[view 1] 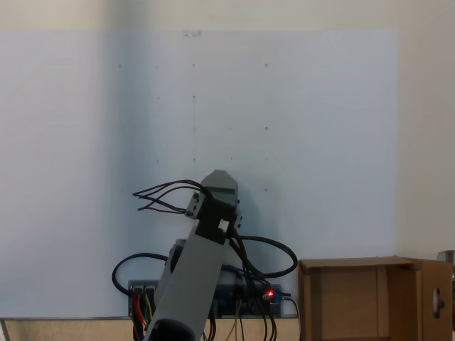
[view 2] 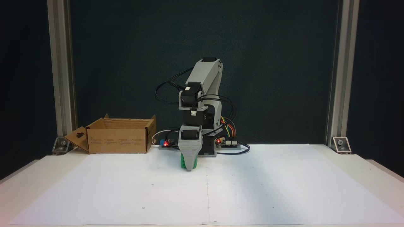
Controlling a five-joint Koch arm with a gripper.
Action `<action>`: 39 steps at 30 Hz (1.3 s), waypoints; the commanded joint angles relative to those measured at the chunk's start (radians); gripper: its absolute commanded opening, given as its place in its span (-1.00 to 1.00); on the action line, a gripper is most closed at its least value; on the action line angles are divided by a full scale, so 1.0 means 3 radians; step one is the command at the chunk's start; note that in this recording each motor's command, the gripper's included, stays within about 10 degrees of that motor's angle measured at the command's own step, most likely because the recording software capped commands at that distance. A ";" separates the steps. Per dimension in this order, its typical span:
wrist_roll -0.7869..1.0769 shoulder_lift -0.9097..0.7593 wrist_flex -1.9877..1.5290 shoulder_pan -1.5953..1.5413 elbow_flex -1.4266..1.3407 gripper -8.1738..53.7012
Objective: Grasp a green dice and put it in the bin.
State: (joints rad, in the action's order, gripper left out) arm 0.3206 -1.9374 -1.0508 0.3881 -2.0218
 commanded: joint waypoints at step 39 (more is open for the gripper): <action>0.0082 0.0066 0.0568 0.0297 0.0046 0.60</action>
State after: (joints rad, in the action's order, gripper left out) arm 0.3221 -1.9159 -0.9863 0.4786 -2.0172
